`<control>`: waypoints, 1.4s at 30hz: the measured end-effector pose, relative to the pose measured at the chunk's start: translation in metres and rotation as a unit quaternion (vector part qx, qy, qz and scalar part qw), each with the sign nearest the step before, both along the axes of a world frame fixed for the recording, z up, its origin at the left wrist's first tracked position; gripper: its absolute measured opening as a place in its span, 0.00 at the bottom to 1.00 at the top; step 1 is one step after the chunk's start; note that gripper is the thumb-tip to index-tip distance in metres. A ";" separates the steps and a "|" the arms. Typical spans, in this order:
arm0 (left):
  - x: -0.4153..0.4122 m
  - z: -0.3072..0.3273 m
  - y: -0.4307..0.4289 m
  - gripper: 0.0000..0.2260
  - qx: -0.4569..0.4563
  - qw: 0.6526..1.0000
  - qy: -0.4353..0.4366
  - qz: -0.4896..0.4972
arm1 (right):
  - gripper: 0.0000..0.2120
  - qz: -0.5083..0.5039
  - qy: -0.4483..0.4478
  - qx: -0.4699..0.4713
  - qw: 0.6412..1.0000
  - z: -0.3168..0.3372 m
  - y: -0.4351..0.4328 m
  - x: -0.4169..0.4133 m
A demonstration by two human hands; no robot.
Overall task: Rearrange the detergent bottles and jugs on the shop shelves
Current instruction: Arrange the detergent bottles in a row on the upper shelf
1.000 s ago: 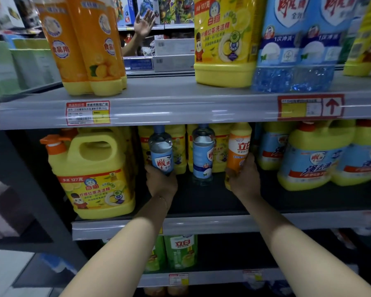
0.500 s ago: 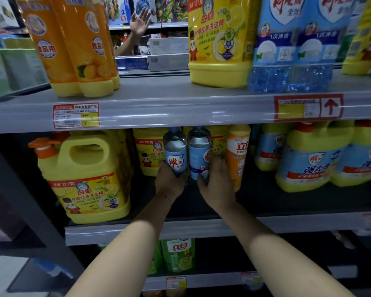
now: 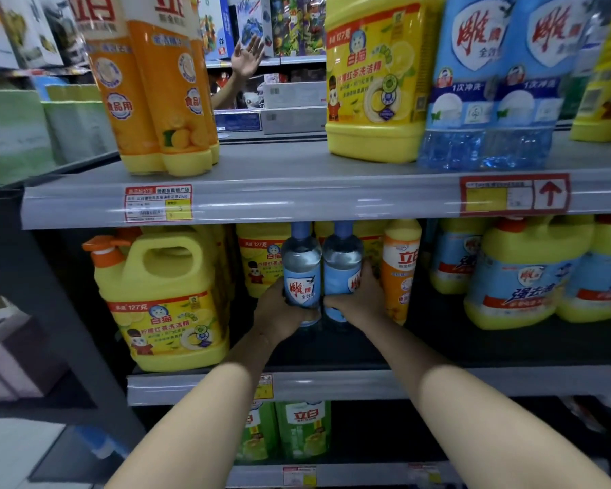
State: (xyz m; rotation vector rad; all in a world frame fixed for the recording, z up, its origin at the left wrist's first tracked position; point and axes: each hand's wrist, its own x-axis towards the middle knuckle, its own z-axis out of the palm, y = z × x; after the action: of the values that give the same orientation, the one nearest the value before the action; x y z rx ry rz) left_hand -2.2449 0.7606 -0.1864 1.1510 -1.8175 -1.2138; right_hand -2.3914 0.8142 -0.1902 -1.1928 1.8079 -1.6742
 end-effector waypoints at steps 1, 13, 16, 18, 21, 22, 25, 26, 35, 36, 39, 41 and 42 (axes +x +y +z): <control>0.003 0.001 0.004 0.28 -0.002 1.000 0.006 -0.003 | 0.35 0.013 0.006 -0.020 1.000 0.000 0.006 0.002; 0.040 0.035 0.061 0.26 -0.164 0.985 0.018 -0.056 | 0.30 0.005 0.107 -0.088 0.990 0.025 0.107 0.027; 0.041 0.066 0.078 0.26 -0.198 0.976 0.044 -0.085 | 0.29 -0.035 0.142 -0.125 0.981 0.054 0.133 0.031; 0.038 0.090 0.091 0.26 -0.245 0.959 0.083 -0.113 | 0.29 -0.059 0.164 -0.161 0.971 0.080 0.149 0.033; 0.028 0.123 0.111 0.25 -0.288 0.939 0.121 -0.143 | 0.32 -0.086 0.176 -0.208 0.958 0.115 0.168 0.028; 0.024 0.132 0.115 0.25 -0.292 0.936 0.130 -0.148 | 0.33 -0.095 0.176 -0.215 0.956 0.125 0.174 0.025; 0.006 0.158 0.129 0.23 -0.293 0.930 0.147 -0.167 | 0.32 -0.105 0.158 -0.225 0.956 0.151 0.191 0.011; -0.002 0.167 0.134 0.22 -0.294 0.928 0.152 -0.173 | 0.31 -0.103 0.150 -0.231 0.956 0.159 0.196 0.005; -0.093 0.236 0.179 0.19 -0.326 0.922 0.172 -0.123 | 0.15 -0.098 0.077 -0.337 0.933 0.223 0.240 -0.074; -0.103 0.241 0.181 0.19 -0.323 0.923 0.174 -0.114 | 0.11 -0.098 0.068 -0.343 0.932 0.230 0.243 -0.086; -0.125 0.255 0.185 0.20 -0.327 0.926 0.171 -0.079 | 0.10 -0.094 0.061 -0.346 0.931 0.250 0.247 -0.120; -0.136 0.263 0.186 0.21 -0.331 0.927 0.170 -0.045 | 0.12 -0.108 0.073 -0.346 0.929 0.264 0.247 -0.139; -0.139 0.266 0.186 0.22 -0.334 0.927 0.168 -0.030 | 0.13 -0.115 0.071 -0.347 0.928 0.270 0.245 -0.147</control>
State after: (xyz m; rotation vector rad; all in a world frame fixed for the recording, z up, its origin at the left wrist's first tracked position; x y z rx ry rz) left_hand -2.3841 0.9467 0.0800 0.4701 -1.7878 -0.6659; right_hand -2.5385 1.0595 0.0799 -1.4356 1.5065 -2.5555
